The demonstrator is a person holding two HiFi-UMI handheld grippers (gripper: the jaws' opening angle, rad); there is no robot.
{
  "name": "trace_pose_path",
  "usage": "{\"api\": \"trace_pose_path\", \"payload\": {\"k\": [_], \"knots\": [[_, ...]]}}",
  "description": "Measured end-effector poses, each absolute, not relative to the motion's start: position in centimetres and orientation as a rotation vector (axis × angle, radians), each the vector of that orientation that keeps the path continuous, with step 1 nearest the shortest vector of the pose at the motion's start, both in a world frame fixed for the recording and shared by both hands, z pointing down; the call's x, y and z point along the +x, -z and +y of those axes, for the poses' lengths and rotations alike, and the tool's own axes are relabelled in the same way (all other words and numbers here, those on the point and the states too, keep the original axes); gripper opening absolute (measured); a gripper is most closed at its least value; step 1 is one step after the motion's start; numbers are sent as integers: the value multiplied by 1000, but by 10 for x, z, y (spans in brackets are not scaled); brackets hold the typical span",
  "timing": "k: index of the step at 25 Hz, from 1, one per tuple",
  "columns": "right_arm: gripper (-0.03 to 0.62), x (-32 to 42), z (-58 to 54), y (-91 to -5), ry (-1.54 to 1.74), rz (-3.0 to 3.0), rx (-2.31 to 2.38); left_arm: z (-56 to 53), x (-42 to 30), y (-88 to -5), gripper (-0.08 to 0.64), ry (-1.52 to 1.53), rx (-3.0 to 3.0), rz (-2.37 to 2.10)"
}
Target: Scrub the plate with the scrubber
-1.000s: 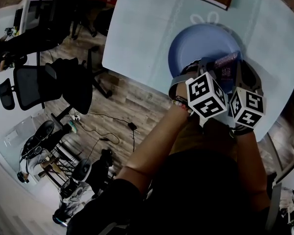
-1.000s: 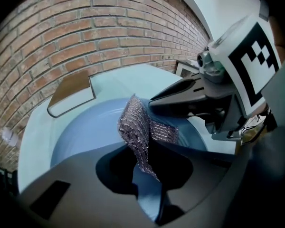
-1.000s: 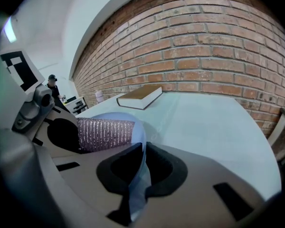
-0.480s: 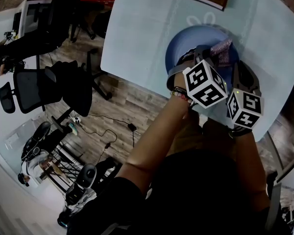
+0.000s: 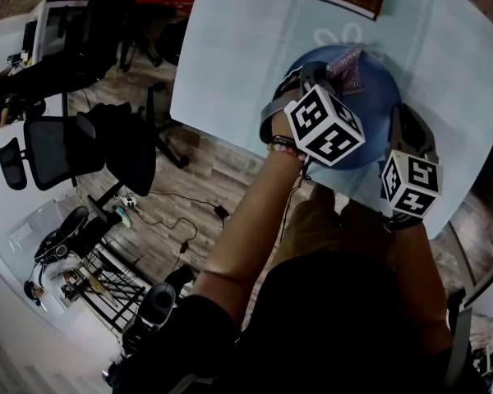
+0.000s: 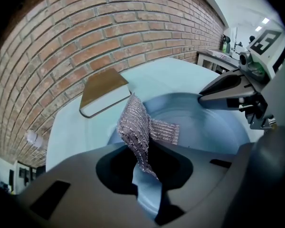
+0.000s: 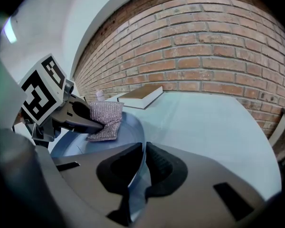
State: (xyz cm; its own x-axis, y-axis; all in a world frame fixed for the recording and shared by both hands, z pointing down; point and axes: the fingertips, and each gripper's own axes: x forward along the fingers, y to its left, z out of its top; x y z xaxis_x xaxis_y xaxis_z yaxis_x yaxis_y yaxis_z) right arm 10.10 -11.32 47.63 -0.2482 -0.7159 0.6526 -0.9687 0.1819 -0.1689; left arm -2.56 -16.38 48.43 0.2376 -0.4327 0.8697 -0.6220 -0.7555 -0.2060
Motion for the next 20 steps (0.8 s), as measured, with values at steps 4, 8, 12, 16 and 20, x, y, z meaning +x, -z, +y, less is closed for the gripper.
{"api": "trace_pose_path", "payload": {"k": [4,8,12,16,20], "knots": [[48,102,-112,-478,-790,-2035,1582,-165,-46,-485,77,-1576,2284,-1052],[49,102,-113,-479,-788,-2033,1581,-161,-67,-486,77,-1625,2234,-1082],[49,101,-113,-478,-786,-2031,1582,-152,-85,-486,75,-1679,2197,-1094],[48,100,-113,-479,-785,-2030,1583,-139,-97,-486,74,-1720,2177,-1087],[48,100,-114,-479,-782,-2027,1584,-125,-100,-487,74,-1710,2156,-1043]]}}
